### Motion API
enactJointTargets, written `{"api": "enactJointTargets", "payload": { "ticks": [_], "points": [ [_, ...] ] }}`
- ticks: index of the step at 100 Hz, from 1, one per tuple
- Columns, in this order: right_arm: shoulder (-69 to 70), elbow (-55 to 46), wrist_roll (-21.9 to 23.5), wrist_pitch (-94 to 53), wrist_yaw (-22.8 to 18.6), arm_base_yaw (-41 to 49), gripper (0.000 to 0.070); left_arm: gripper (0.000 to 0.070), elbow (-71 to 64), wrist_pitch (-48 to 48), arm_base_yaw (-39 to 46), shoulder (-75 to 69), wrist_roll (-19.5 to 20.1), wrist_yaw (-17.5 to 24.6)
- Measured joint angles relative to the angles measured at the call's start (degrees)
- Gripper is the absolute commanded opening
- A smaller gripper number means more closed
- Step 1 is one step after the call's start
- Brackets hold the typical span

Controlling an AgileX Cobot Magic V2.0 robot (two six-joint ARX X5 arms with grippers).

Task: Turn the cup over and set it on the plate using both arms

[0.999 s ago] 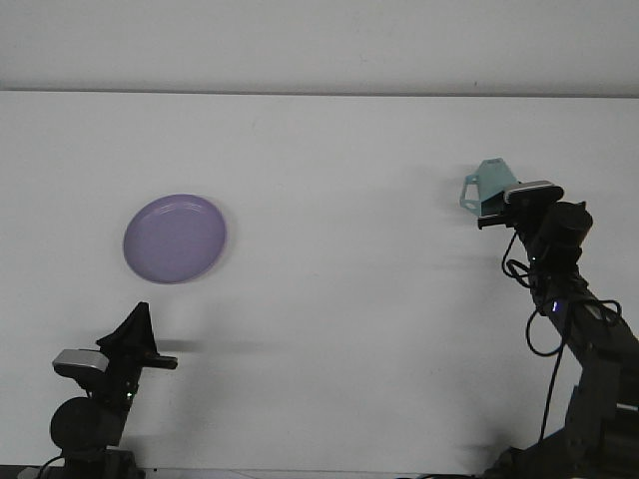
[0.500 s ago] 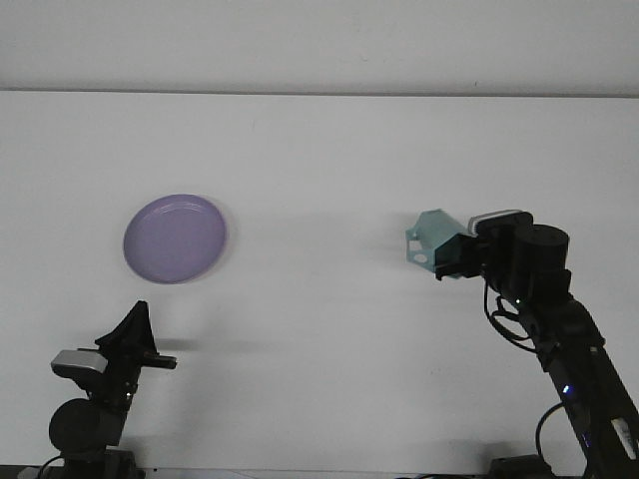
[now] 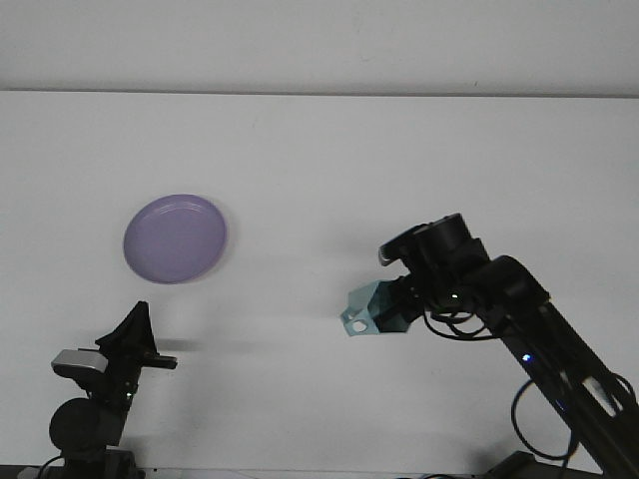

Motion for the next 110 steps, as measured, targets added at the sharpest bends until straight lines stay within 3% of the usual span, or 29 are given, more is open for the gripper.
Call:
{"api": "enactJointTargets", "payload": {
  "ticks": [26,45,110],
  "points": [
    [13.2,6.0,-0.4,-4.3,0.3,7.1,0.0004,0.0012,0.0,-1.1,0.0,0.0,0.0,0.0],
    [21.0,7.6,-1.7,-7.5,3.2,9.4,0.0004,0.0012,0.0,-1.1,0.0,0.0,0.0,0.0],
    [25.2,7.9,-3.2,-7.3,4.6,10.1,0.0004,0.0012,0.0,-1.0,0.0,0.0,0.0,0.0]
  ]
}}
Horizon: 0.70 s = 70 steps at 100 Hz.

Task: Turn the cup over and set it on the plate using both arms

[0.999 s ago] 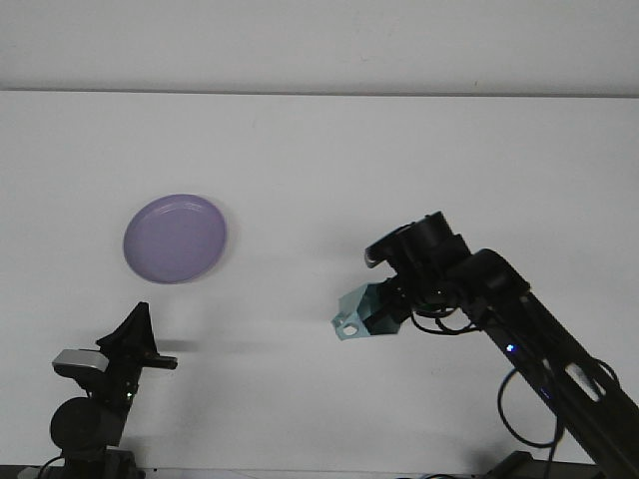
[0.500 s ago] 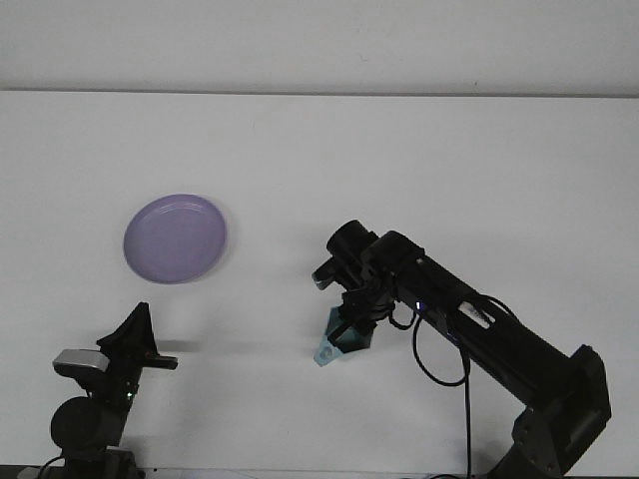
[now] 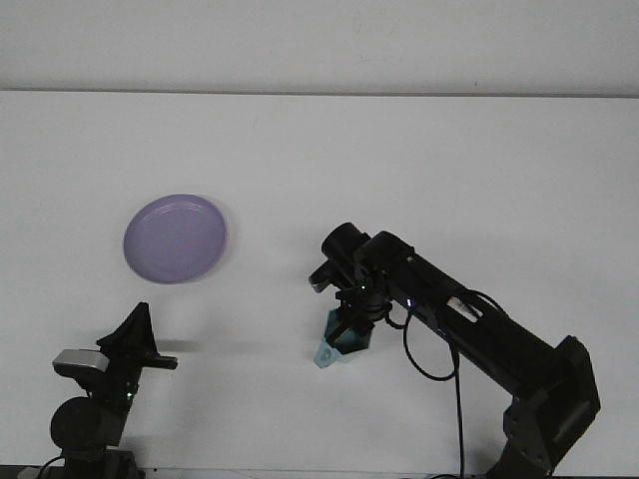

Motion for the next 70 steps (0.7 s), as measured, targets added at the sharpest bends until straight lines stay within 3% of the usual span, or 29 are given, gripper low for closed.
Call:
{"api": "enactJointTargets", "payload": {
  "ticks": [17,29,35,70],
  "points": [
    [0.4,0.1,-0.3,-0.1,0.0,0.5,0.0038,0.0012,0.0,0.0,0.0,0.0,0.0,0.0],
    [0.4,0.1,-0.7,0.2,-0.2,0.8,0.0291,0.0012,0.0,0.0,0.0,0.0,0.0,0.0],
    [0.5,0.2,-0.9,0.2,-0.2,1.0,0.0363,0.0012,0.0,0.0,0.0,0.0,0.0,0.0],
    [-4.4,9.9,-1.3,-2.6,-0.1,-1.1,0.0368,0.0012,0.4,-0.3,0.0,0.0,-1.6,0.0]
  ]
}}
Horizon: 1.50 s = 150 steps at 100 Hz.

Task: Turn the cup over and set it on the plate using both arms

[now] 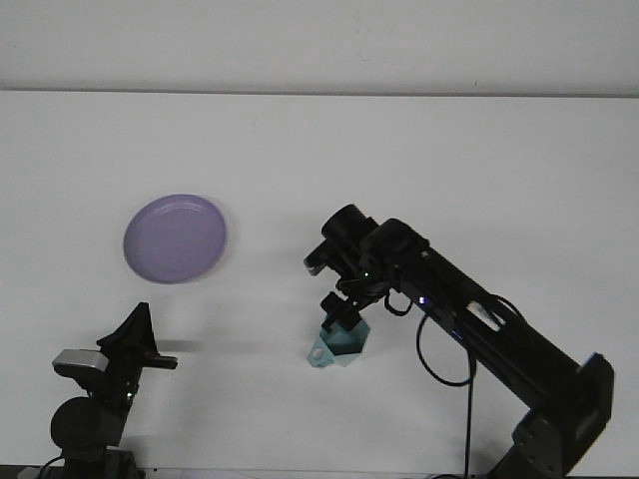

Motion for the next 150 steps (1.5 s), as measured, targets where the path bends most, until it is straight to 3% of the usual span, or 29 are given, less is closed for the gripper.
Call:
{"api": "enactJointTargets", "payload": {
  "ticks": [22,36,53,67,88,93,105,111,130,145,150],
  "points": [
    [-13.2,2.8,0.5,6.5,1.2,-5.1,0.0363,0.0012,5.6,-4.4,0.0,1.1,-3.6,3.4],
    [-21.6,-2.1,0.6,15.5,1.4,-8.1,0.0332,0.0012,11.5,-10.4,0.0,5.8,-4.4,7.5],
    [-35.3,-18.2,1.2,29.7,1.7,-12.0,0.0330,0.0012,22.4,-17.2,-0.3,16.5,-4.7,11.1],
    [-49.2,-35.8,3.7,42.0,4.9,-15.2,0.0330,0.0012,32.2,-18.8,-2.0,27.9,-4.5,13.6],
    [-68.9,-56.8,6.3,49.7,9.0,-18.0,0.0330,0.0020,46.1,-24.6,-8.3,45.7,-1.2,17.8],
    [-72.8,-60.1,6.5,49.7,9.9,-18.4,0.0330,0.0069,49.5,-28.1,-10.4,50.0,0.2,17.9],
    [-80.2,-64.6,6.7,49.4,12.0,-19.0,0.0330,0.0351,58.2,-37.6,-15.6,60.0,3.8,18.0],
    [-82.6,-64.9,6.8,48.2,12.1,-19.1,0.0330,0.0425,62.6,-42.1,-17.9,64.6,5.8,18.0],
    [-83.9,-64.9,6.9,46.0,12.1,-19.1,0.0330,0.0429,74.4,-54.5,-24.6,77.2,11.5,17.9],
    [-83.9,-64.9,6.9,46.1,12.1,-19.1,0.0330,0.0434,79.1,-57.0,-29.5,84.3,13.7,17.8],
    [-83.9,-64.9,6.9,46.1,12.1,-19.1,0.0330,0.0472,80.0,-57.2,-31.0,86.3,14.0,17.7]
  ]
}}
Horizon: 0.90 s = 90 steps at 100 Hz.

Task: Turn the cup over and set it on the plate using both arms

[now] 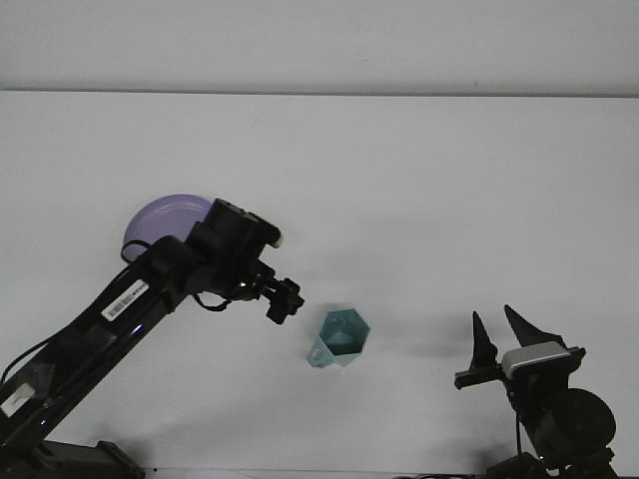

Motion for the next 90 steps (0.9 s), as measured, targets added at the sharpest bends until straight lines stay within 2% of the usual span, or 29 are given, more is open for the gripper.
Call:
{"api": "enactJointTargets", "payload": {
  "ticks": [10,40,58,90],
  "points": [
    [0.0,0.0,0.0,0.0,0.0,0.0,0.0330,0.0559,1.6,0.0,-2.7,3.6,0.4,-1.2],
    [0.0,0.0,0.0,0.0,0.0,0.0,0.0330,0.0558,4.5,0.2,-7.5,11.5,0.5,-1.6],
    [0.0,0.0,0.0,0.0,0.0,0.0,0.0330,0.0558,4.8,1.0,-8.8,15.0,0.5,-6.5],
    [0.0,0.0,0.0,0.0,-0.2,0.0,0.0330,0.0539,4.8,1.7,-9.8,20.5,0.5,-6.8]
  ]
}}
